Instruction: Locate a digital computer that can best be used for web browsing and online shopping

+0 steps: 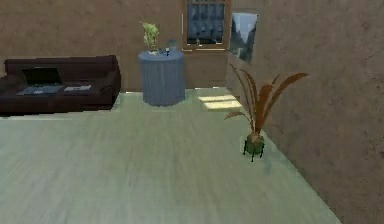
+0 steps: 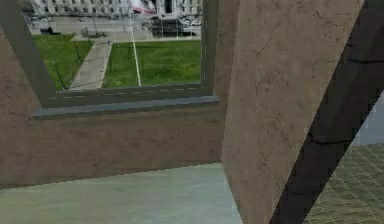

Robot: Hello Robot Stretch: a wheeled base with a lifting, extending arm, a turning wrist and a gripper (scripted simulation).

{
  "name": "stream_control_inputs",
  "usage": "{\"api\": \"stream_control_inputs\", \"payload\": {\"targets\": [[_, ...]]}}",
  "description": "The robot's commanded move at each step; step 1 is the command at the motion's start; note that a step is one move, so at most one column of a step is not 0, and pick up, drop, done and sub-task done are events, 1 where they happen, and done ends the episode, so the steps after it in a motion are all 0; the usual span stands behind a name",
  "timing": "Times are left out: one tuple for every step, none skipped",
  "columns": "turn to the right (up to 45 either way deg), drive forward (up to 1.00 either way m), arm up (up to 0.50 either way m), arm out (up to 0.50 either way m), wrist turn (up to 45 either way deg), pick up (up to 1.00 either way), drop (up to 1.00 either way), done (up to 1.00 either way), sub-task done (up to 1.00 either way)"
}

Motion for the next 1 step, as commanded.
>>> {"api": "stream_control_inputs", "payload": {"targets": [[0.0,0.3,0.0,0.0,0.0,0.0,0.0,0.0,0.0]]}}
